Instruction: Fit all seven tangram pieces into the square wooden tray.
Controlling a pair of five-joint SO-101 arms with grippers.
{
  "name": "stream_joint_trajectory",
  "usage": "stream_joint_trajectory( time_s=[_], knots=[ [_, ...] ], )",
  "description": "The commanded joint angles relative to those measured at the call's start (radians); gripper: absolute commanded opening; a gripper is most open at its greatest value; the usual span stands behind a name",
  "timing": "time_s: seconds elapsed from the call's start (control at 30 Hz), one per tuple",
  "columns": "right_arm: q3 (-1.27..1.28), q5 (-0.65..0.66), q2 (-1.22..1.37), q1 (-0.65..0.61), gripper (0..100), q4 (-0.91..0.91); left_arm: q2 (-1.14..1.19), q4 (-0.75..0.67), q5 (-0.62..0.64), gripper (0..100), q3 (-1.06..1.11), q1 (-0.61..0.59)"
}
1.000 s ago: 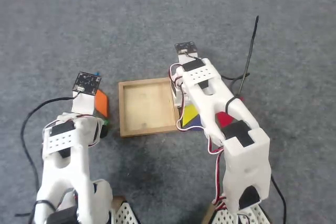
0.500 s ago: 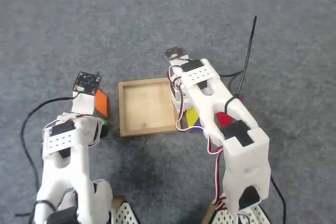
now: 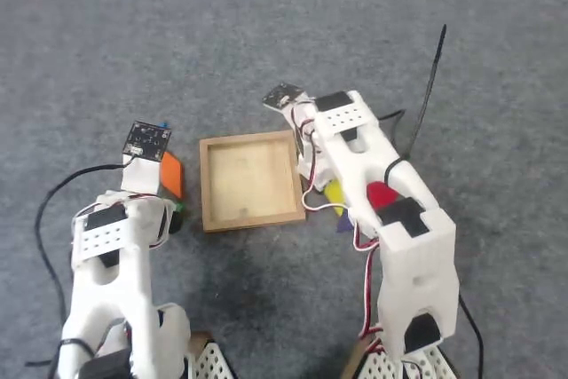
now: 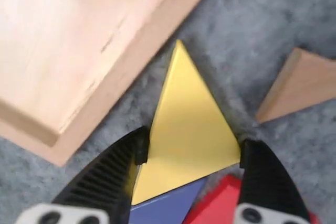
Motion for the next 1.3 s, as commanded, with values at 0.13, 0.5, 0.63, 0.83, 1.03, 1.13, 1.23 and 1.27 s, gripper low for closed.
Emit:
stream_joint_trajectory(
  time_s=[0.13, 0.5, 0.63, 0.83, 1.03, 1.13, 1.23, 1.27],
  knots=[
    [-0.048, -0.006, -0.008, 0.025, 41.0, 0.051, 0.000, 0.012, -0.006, 25, -0.056, -0.003],
    [0.025, -0.055, 0.004, 0.024, 49.3, 0.018, 0.000, 0.012, -0.008, 25, -0.056, -0.003],
    [0.029, -0.061, 0.004, 0.024, 49.3, 0.013, 0.000, 0.012, -0.008, 25, -0.056, -0.003],
    [0.031, -0.061, 0.004, 0.024, 49.3, 0.021, 0.000, 0.012, -0.008, 25, -0.054, -0.003],
    [0.031, -0.063, 0.005, 0.028, 36.3, 0.016, 0.000, 0.012, -0.008, 25, -0.054, -0.003],
    [0.031, -0.063, 0.005, 0.030, 30.8, 0.015, 0.000, 0.012, -0.008, 25, -0.054, -0.003],
    [0.031, -0.071, 0.005, 0.030, 30.7, 0.015, 0.000, 0.012, -0.008, 25, -0.054, -0.003],
    [0.031, -0.078, 0.005, 0.030, 30.7, 0.015, 0.000, 0.012, -0.008, 25, -0.054, -0.003]
  ],
)
